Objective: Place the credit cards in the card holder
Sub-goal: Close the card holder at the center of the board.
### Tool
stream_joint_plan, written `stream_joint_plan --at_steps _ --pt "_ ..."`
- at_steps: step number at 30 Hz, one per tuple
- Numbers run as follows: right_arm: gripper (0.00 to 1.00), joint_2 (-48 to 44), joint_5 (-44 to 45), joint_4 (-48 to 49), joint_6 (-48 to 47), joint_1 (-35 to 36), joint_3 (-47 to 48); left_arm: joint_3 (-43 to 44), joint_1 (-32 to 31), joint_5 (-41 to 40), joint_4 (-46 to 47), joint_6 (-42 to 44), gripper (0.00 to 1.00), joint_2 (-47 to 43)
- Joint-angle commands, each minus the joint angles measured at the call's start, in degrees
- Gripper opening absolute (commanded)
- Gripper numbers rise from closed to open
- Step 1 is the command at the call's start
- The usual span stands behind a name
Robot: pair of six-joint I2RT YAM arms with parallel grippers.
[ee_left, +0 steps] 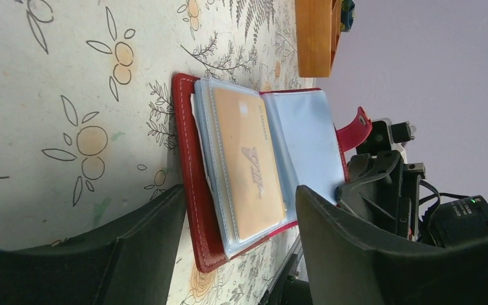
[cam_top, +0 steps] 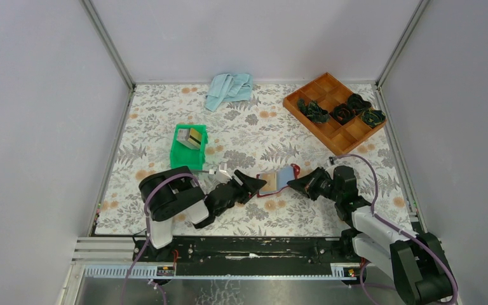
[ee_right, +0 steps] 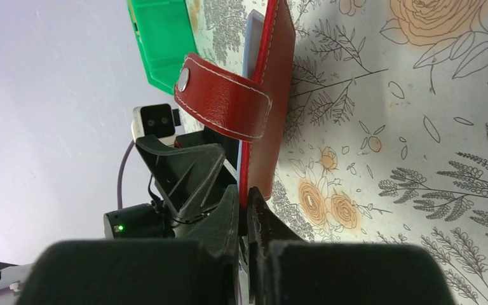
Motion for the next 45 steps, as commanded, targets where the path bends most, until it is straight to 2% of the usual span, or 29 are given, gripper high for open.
stream_joint_plan --at_steps 1,9,14,19,21,26,32,39,45 --pt "0.00 1.05 -3.54 2.00 -2.31 -0.25 -0.07 -1.27 0.42 -1.22 -5.39 5.46 0.71 2.16" --pt "0.00 4.14 -5.06 4.98 -2.72 -0.24 -1.63 -2.37 0.40 0.92 3.35 4.03 0.70 6.45" --pt "0.00 4.68 -5.27 3.36 -5.12 -0.15 -1.08 -2.50 0.46 1.36 3.28 5.70 0.69 5.12" --pt "0.00 5.17 -4.56 0.56 -8.31 0.86 0.55 -1.69 0.46 2.00 0.29 8.46 0.61 2.82" --pt "0.00 5.82 -3.82 -0.44 -9.28 1.82 1.44 -1.45 0.47 1.97 -1.39 9.44 0.53 1.51" --pt "0.02 9.26 -2.10 0.54 -10.04 5.42 3.21 0.22 -0.15 0.37 -10.98 12.81 0.43 -4.19" --pt "0.05 10.32 1.19 -1.25 -11.86 9.00 5.48 4.20 -1.32 -3.62 -28.40 17.89 0.31 -12.62" --pt "0.26 10.33 4.54 -6.16 -15.96 11.98 8.56 11.95 -1.91 -7.21 -50.24 23.95 0.28 -18.81" --pt "0.39 9.15 7.97 -11.24 -19.97 13.09 10.08 19.52 -2.21 -8.33 -63.89 28.81 0.26 -18.74"
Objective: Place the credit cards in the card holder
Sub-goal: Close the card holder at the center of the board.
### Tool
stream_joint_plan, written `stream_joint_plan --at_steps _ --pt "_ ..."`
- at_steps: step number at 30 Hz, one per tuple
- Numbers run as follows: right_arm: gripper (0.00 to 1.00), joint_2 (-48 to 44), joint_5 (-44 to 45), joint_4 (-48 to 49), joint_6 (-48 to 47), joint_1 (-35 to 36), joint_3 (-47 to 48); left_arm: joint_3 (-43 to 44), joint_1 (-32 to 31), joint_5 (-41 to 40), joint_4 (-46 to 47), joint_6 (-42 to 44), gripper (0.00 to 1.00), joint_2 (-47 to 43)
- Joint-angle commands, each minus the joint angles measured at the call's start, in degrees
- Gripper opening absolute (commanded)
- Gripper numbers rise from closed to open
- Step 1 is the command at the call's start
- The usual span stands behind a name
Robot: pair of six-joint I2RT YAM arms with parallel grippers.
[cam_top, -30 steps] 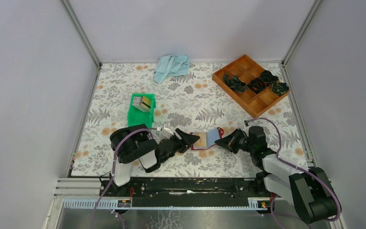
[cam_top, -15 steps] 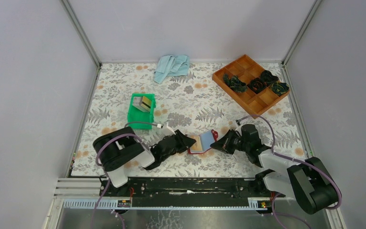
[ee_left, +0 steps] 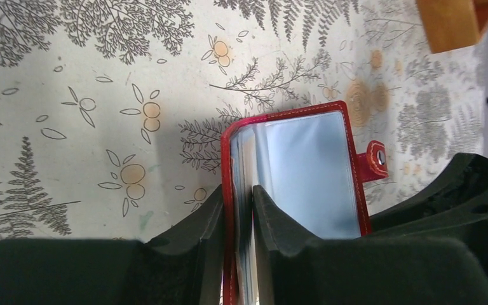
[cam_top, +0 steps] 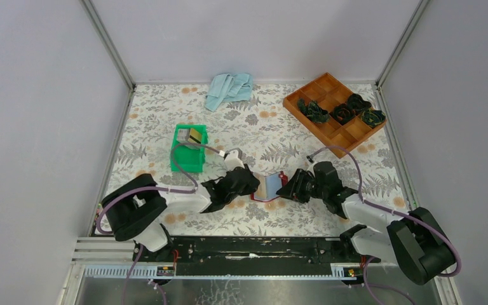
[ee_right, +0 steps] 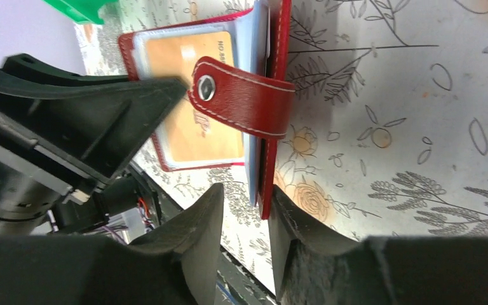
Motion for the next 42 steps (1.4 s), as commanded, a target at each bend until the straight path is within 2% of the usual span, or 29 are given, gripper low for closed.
stream_joint_plan --at_steps 1,11,18,23,34,42 --pt "0.40 -1.53 3.63 -4.58 -4.84 0.77 2.91 5.03 -0.61 -3.21 -13.76 6.15 0.26 -0.25" --pt "0.44 -2.79 8.44 -10.86 -9.04 0.70 4.75 12.02 -1.97 -5.68 -23.51 9.94 0.21 0.56" --pt "0.44 -2.00 8.96 -11.52 -10.32 0.84 6.06 16.17 -3.37 -8.35 -29.20 11.07 0.19 1.56" --pt "0.38 -0.91 8.58 -10.15 -10.01 2.14 6.73 17.74 -4.25 -10.47 -33.43 11.34 0.19 1.04" --pt "0.16 2.12 12.00 -9.82 -10.41 7.41 8.98 23.31 -6.74 -12.99 -38.52 11.78 0.19 4.48" --pt "0.14 6.87 13.29 -7.23 -10.37 8.50 8.62 26.74 -8.50 -13.62 -39.75 11.78 0.19 7.42"
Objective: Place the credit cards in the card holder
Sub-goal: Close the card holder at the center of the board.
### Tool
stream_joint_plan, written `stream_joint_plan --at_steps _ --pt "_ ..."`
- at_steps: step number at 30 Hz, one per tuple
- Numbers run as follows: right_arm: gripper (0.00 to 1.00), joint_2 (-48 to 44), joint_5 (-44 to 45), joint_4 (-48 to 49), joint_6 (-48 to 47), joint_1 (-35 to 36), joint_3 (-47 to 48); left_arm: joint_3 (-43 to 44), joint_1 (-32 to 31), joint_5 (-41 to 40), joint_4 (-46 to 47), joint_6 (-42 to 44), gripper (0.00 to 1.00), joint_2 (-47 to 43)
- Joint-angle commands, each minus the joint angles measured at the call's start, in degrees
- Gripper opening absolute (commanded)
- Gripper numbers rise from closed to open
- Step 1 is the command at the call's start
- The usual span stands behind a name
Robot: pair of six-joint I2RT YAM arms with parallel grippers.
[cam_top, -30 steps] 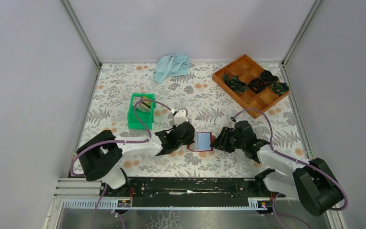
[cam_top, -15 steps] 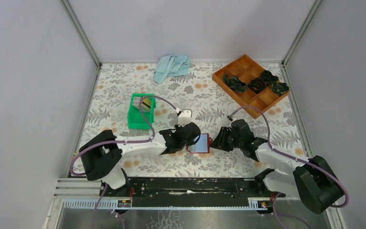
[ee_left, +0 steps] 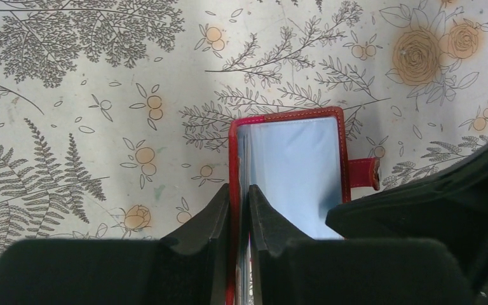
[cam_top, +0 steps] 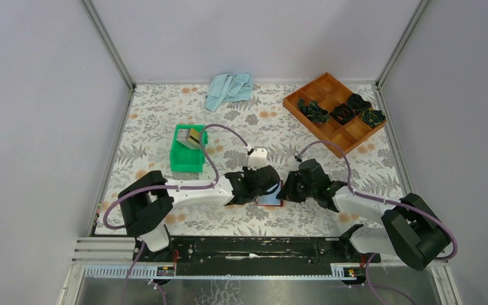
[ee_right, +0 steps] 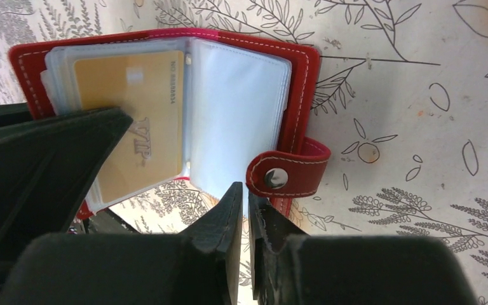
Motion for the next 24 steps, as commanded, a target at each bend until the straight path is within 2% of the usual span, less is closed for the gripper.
stream_joint_plan --at_steps 1,7,11,21,24 --pt "0.14 1.78 2.43 3.11 -0.80 0.86 1.28 2.82 -1.19 -2.78 -2.14 0.77 0.19 1.57" --pt "0.13 2.85 3.40 3.04 -0.64 0.93 0.48 5.18 -2.08 -3.79 -3.79 0.72 0.21 2.84" --pt "0.13 3.06 3.87 2.83 -0.29 0.95 0.04 6.54 -2.69 -3.87 -3.96 0.60 0.27 3.74" --pt "0.13 3.99 4.00 2.87 0.46 1.12 -0.51 8.09 -4.30 -2.47 -2.47 -0.41 0.56 5.23" --pt "0.12 3.60 4.33 2.77 0.83 1.10 -0.68 7.37 -4.51 -2.06 -0.62 -0.88 0.57 4.53"
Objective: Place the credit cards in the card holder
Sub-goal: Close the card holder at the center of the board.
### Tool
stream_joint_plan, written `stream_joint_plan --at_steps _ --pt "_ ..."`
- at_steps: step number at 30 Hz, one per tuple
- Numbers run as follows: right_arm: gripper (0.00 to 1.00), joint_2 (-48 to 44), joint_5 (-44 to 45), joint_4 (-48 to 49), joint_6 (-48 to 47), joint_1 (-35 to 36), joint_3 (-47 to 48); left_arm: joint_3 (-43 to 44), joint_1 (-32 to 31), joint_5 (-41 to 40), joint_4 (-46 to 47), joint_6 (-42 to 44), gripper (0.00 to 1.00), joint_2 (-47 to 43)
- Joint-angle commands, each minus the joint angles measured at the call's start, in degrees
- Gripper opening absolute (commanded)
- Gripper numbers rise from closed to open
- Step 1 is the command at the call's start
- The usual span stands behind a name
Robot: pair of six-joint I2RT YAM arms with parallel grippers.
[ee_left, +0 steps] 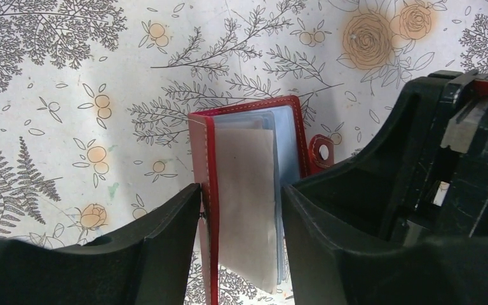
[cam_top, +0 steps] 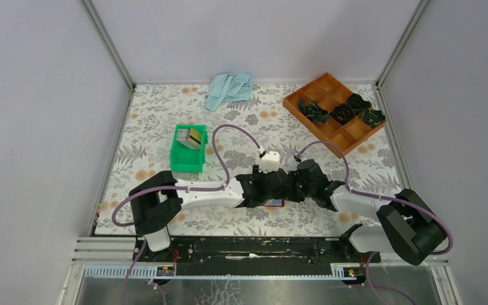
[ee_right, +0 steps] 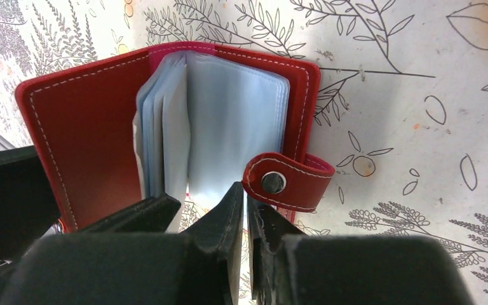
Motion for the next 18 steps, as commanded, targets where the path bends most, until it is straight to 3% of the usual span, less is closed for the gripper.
stream_joint_plan --at_steps 1,18 --pt "0.12 0.17 2.87 0.05 0.36 0.66 -0.67 0.11 -0.71 -0.73 3.03 -0.85 0.57 -0.56" --pt "0.12 -3.02 4.86 -3.05 0.50 0.66 -1.15 -9.58 -1.84 -1.82 18.60 -4.59 0.60 -7.54"
